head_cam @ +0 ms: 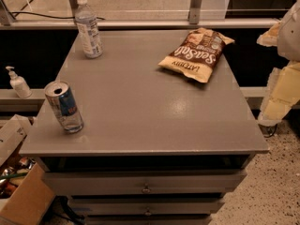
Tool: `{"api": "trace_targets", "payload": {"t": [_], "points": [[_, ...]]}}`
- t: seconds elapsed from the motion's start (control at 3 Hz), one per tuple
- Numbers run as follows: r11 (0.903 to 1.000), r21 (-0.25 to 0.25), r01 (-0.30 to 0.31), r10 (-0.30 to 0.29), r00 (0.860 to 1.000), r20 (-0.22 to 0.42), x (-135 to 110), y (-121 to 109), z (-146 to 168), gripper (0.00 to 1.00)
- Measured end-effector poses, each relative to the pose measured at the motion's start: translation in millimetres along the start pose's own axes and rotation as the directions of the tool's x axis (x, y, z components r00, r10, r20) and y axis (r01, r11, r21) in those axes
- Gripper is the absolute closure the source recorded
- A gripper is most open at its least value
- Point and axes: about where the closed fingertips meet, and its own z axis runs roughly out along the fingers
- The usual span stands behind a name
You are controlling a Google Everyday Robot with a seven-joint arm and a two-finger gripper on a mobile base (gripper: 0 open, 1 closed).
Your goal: Pick brown chip bag
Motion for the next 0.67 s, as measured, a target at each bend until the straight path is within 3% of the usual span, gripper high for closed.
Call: {"api": "trace_targets", "payload": {"t": [0.67], "points": [[0.9997,0.023,0.001,-0.002,0.999,0.036,-4.3,-3.6,10.3,0.00]]}}
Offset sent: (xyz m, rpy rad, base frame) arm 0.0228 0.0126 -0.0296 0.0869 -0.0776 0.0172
